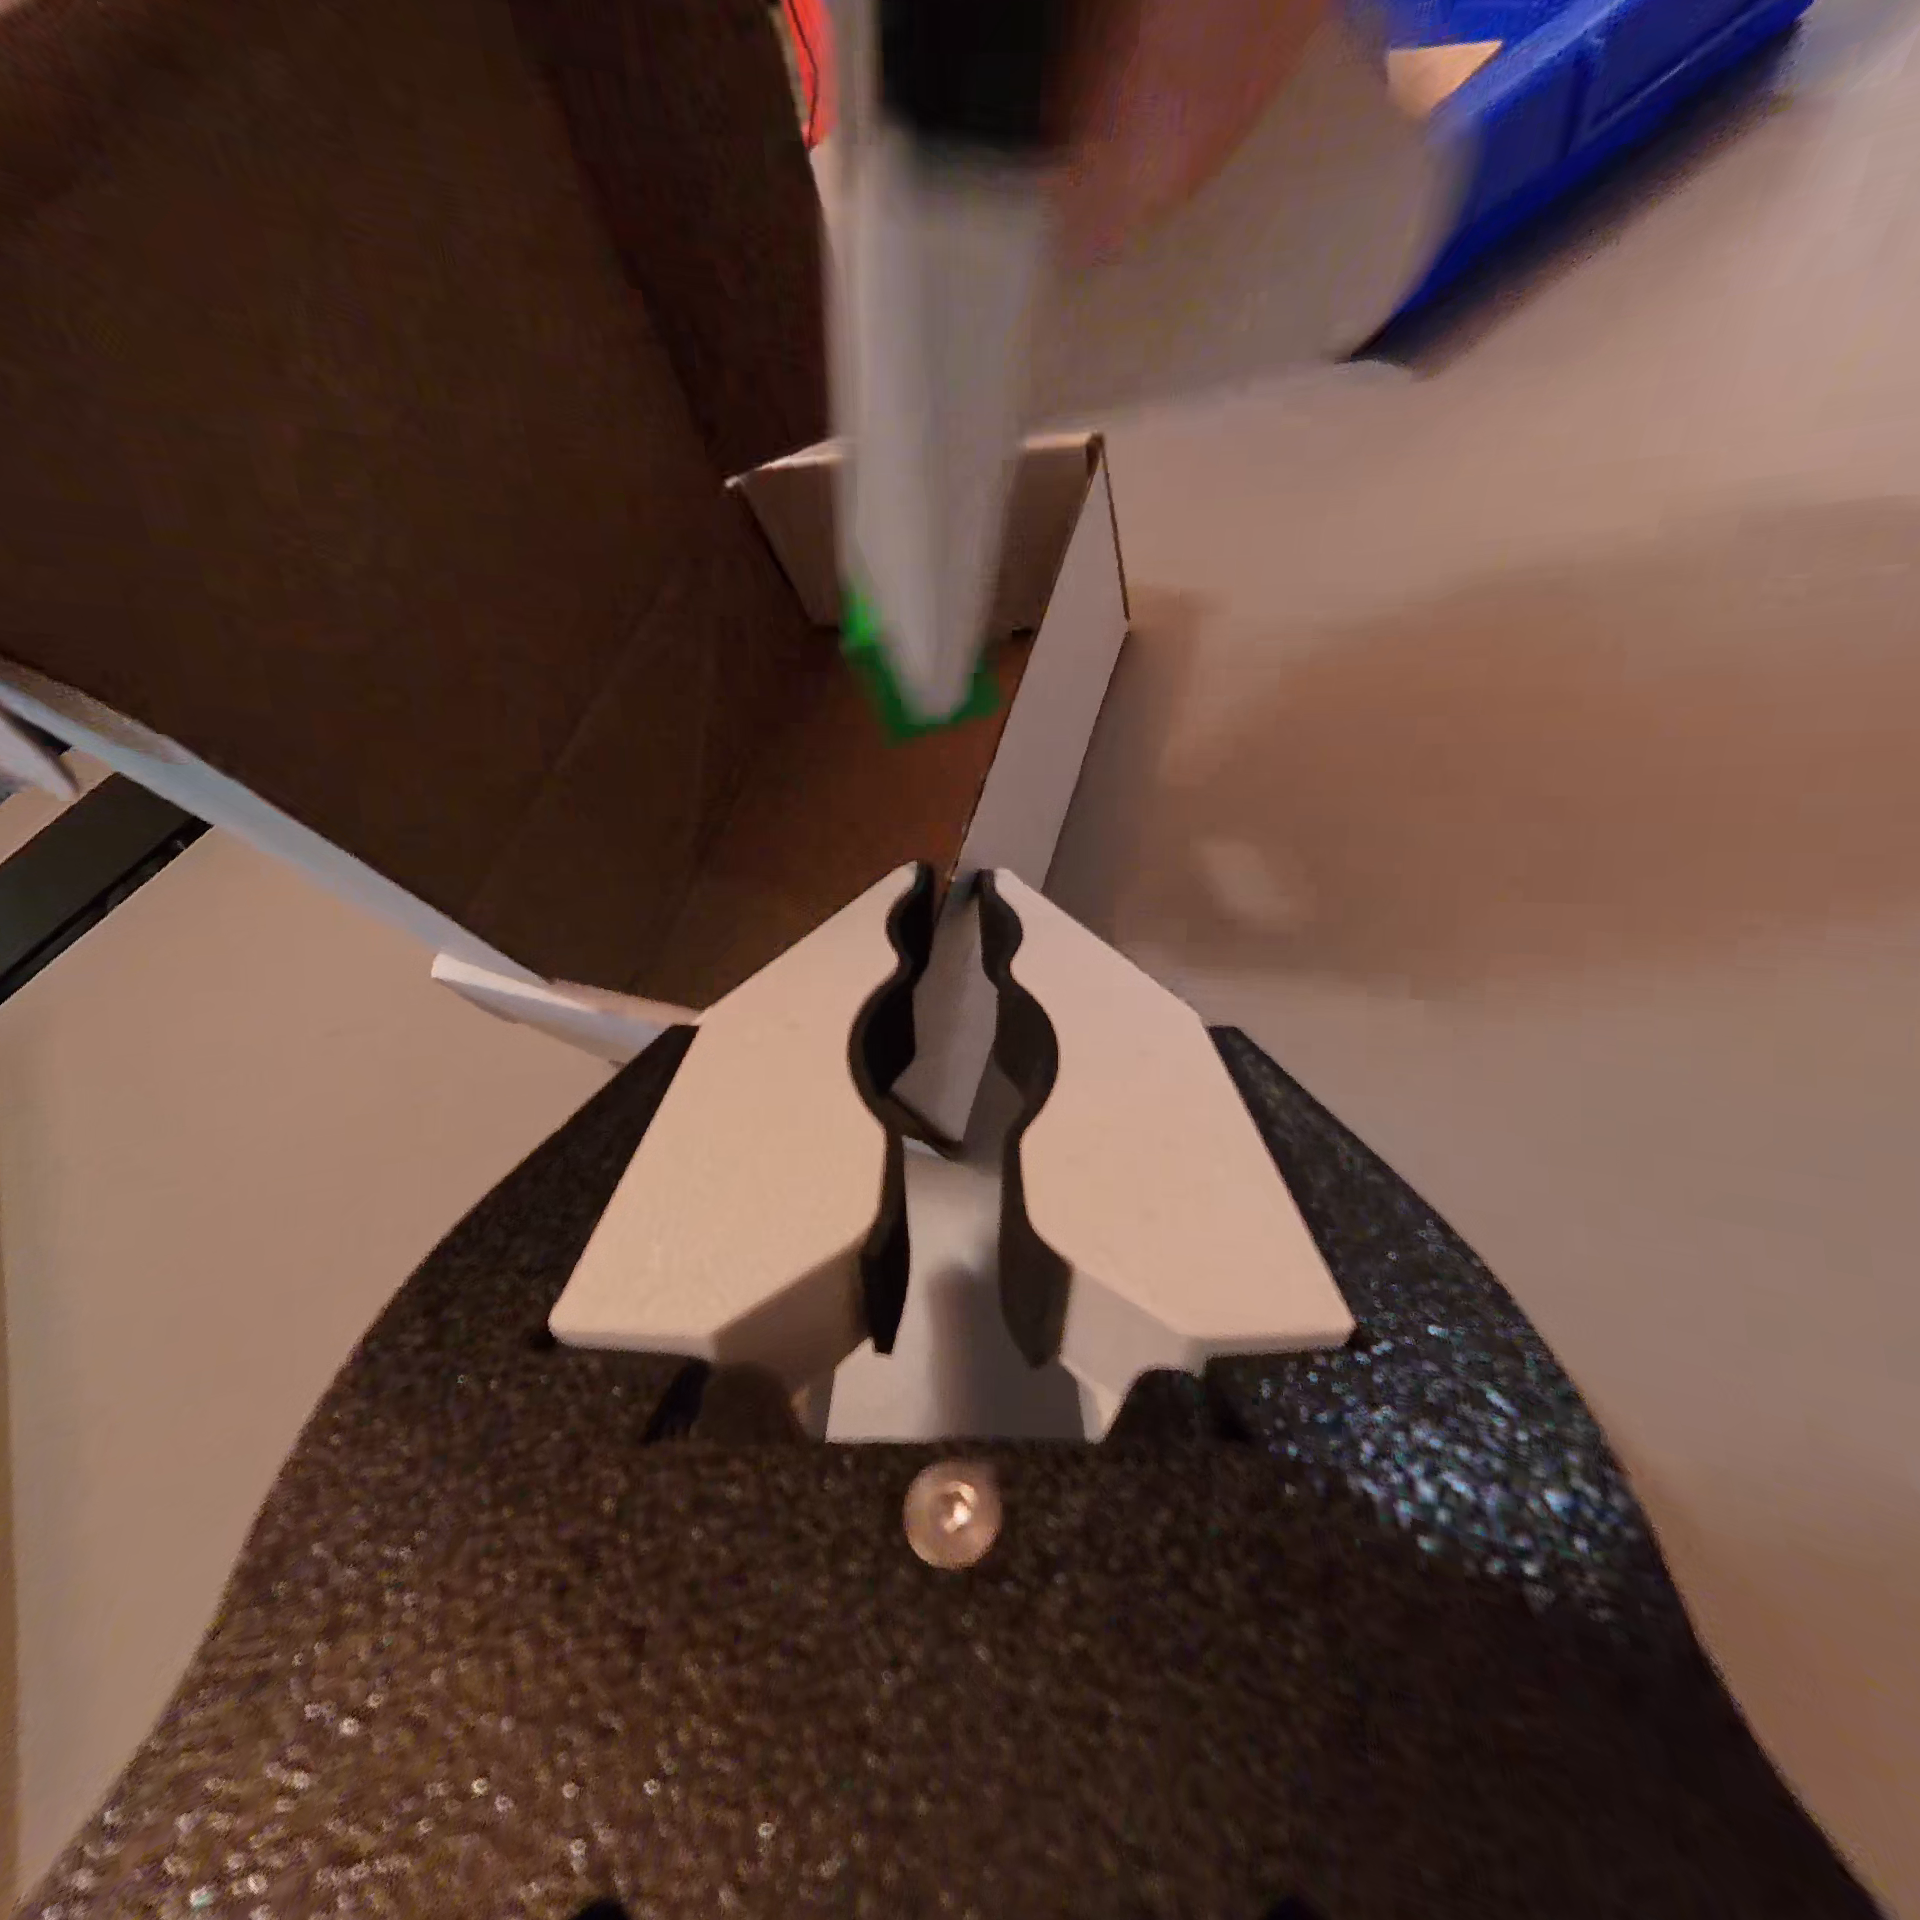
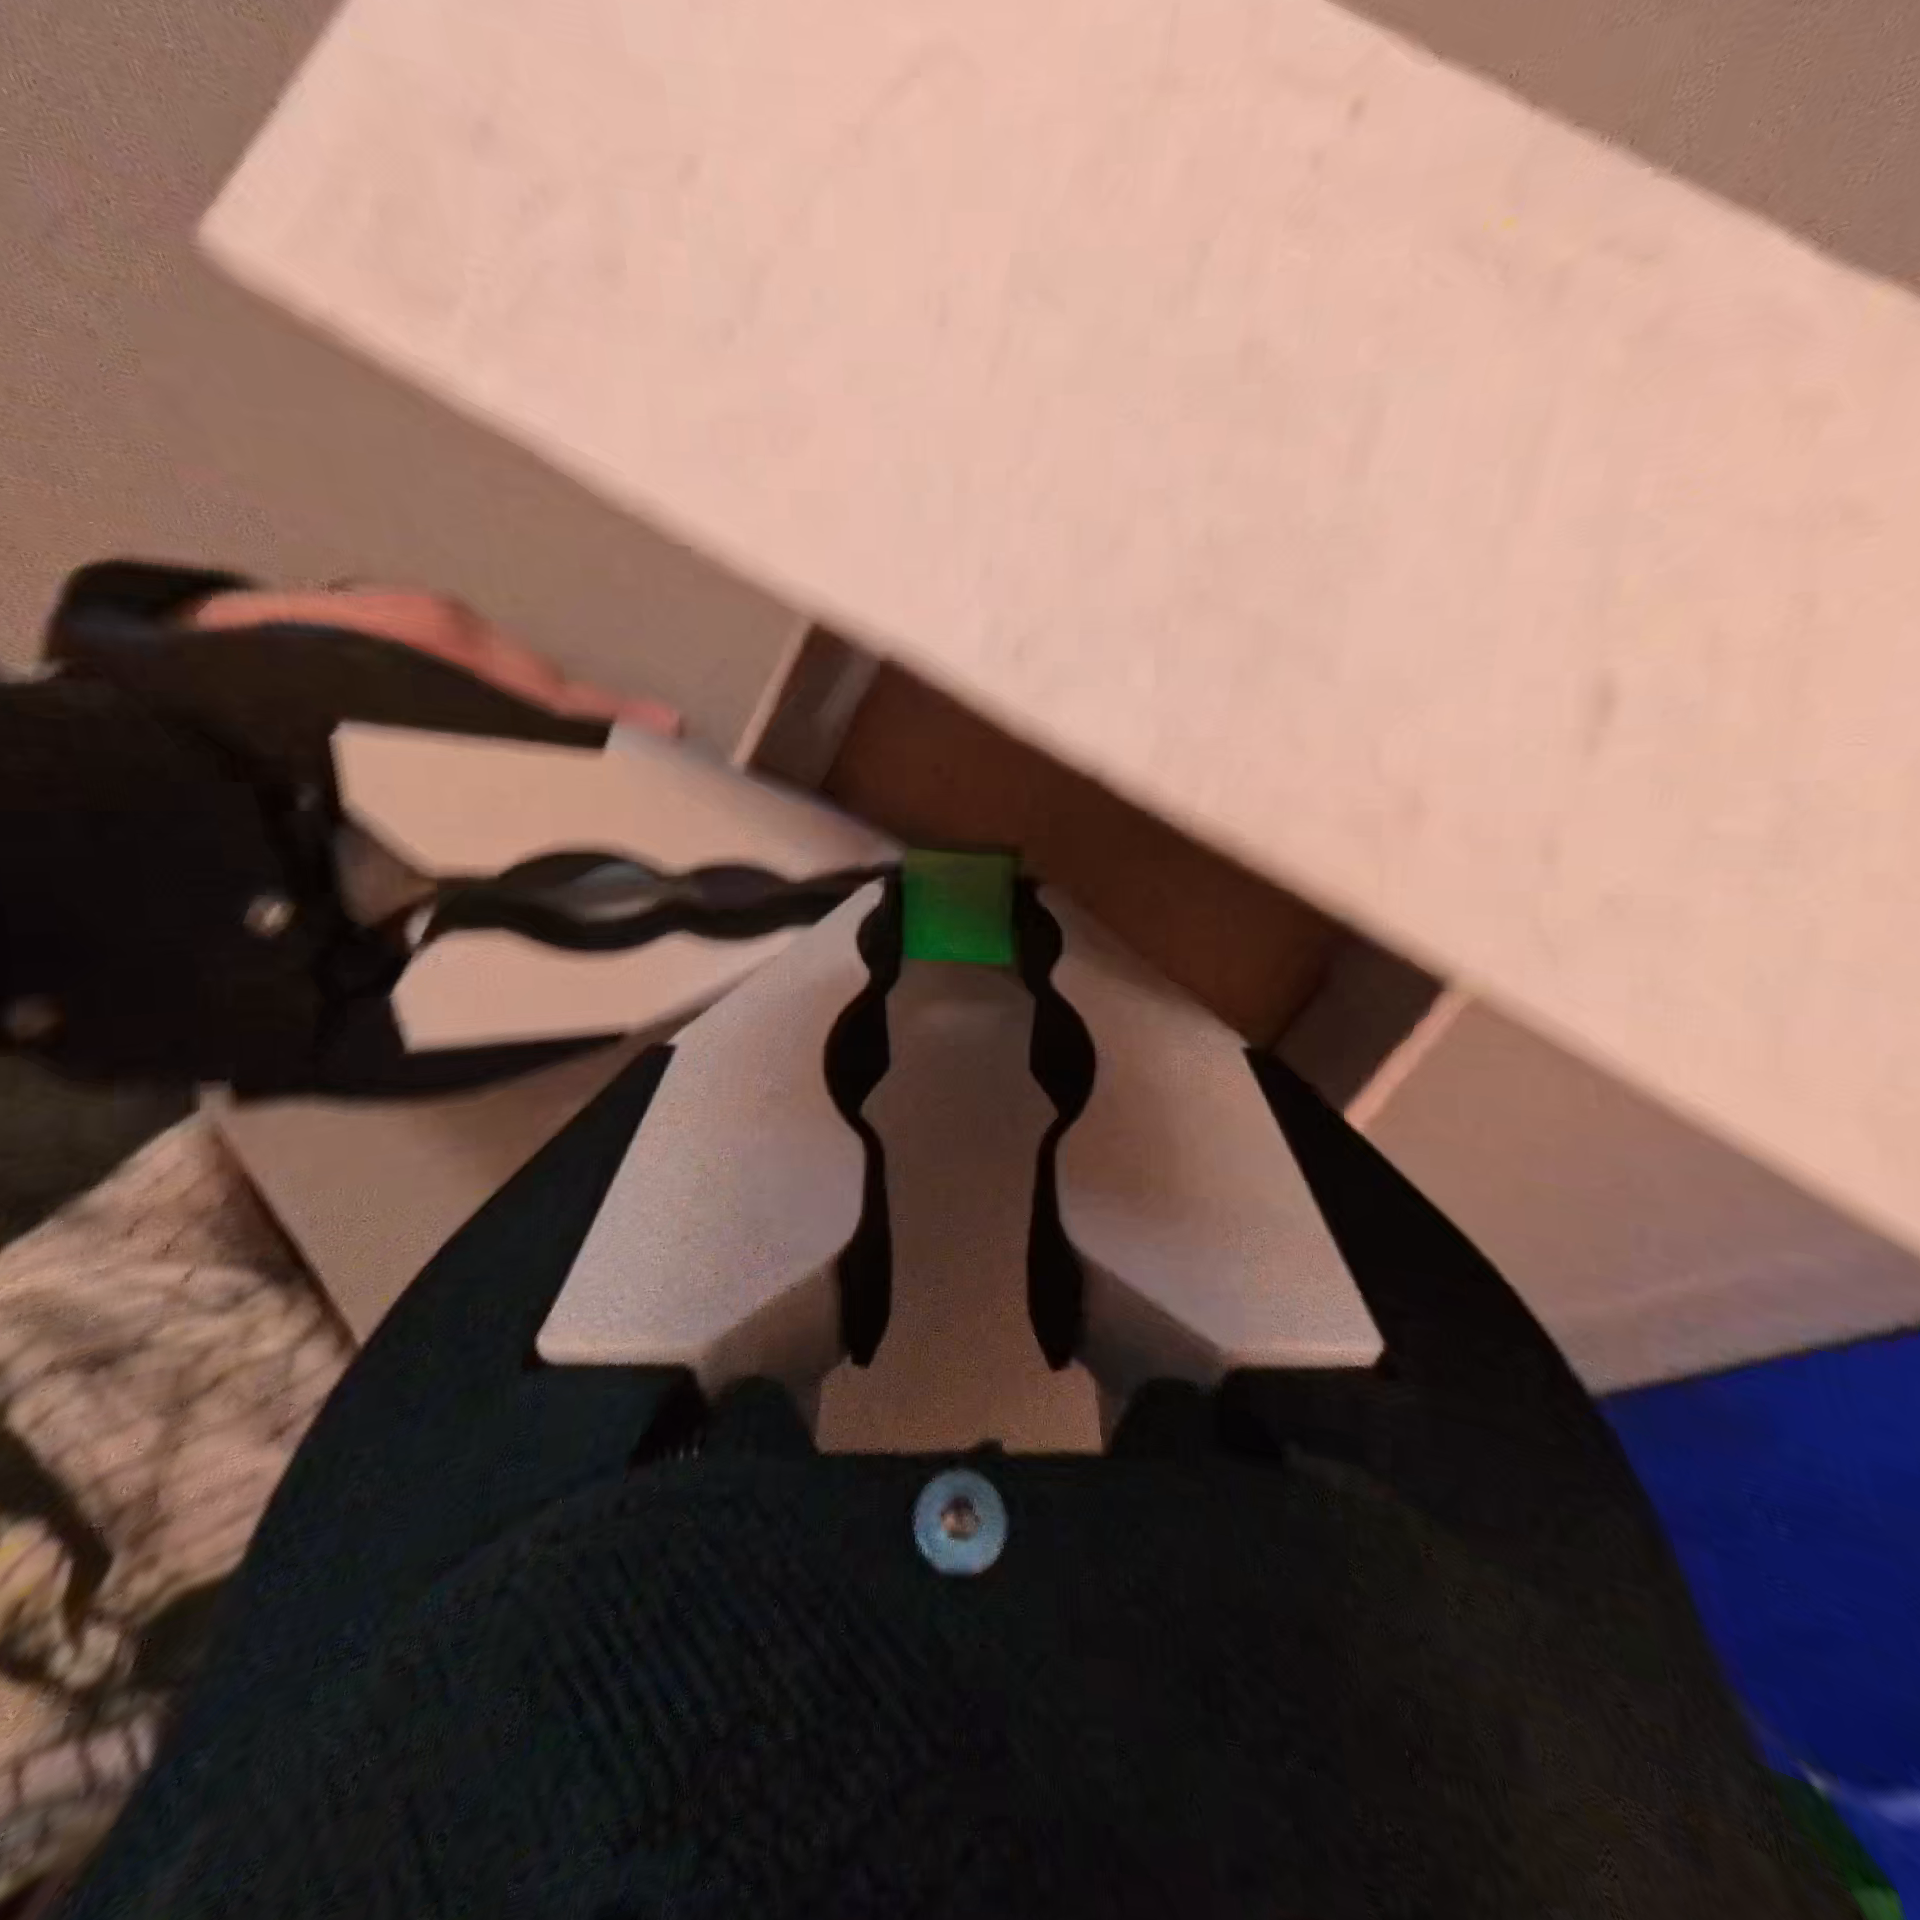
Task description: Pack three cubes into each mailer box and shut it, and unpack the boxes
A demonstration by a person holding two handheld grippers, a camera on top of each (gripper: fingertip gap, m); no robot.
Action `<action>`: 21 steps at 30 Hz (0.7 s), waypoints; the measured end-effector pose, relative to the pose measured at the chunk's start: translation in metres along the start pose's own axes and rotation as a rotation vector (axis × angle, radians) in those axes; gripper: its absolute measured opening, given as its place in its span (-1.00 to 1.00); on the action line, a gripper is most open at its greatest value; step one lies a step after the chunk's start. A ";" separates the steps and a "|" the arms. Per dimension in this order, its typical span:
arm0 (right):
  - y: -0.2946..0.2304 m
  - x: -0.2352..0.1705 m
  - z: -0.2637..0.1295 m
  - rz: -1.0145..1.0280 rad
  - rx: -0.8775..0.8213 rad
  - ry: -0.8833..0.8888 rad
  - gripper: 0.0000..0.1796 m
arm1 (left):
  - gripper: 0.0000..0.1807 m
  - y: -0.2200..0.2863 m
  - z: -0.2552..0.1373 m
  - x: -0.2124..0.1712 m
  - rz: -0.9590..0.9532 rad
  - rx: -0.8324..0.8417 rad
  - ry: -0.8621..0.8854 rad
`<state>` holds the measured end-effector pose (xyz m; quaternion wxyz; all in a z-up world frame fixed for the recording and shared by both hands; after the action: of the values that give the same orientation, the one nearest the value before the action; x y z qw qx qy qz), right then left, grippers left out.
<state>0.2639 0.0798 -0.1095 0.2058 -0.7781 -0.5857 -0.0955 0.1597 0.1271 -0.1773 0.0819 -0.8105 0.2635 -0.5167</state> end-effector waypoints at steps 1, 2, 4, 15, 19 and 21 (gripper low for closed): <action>-0.001 -0.015 -0.019 -0.015 0.034 0.032 -0.77 | -0.94 0.000 0.000 0.000 0.004 -0.005 0.001; 0.004 -0.032 -0.037 -0.018 0.037 0.078 -0.77 | -0.94 -0.001 0.000 -0.001 0.012 -0.011 0.002; 0.043 -0.068 -0.072 0.096 -0.138 0.138 -0.77 | -0.94 -0.003 -0.002 -0.002 0.044 -0.023 0.003; 0.196 -0.168 -0.116 0.573 -0.370 0.223 -0.77 | -0.97 -0.018 -0.010 -0.010 0.212 -0.124 0.011; 0.185 -0.161 -0.101 0.590 -0.330 0.135 -0.27 | -0.96 -0.019 -0.014 -0.013 0.205 -0.139 0.018; 0.160 -0.151 -0.109 0.524 -0.363 0.163 -0.25 | -0.91 -0.020 -0.017 -0.015 0.186 -0.148 0.030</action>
<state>0.3812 -0.1359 -0.1043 0.1274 -0.9162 -0.3204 -0.2041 0.1465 0.1545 -0.1731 0.0656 -0.7786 0.3761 -0.4981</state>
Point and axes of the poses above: each gripper's, where its closed fingertips meet, z out along the fingers, x out of its top, y = z × x across the jaws, the point moved 9 cm from there along -z, back along the fingers, and after that the axes turned 7 degrees about z, right-handed, at the moved point
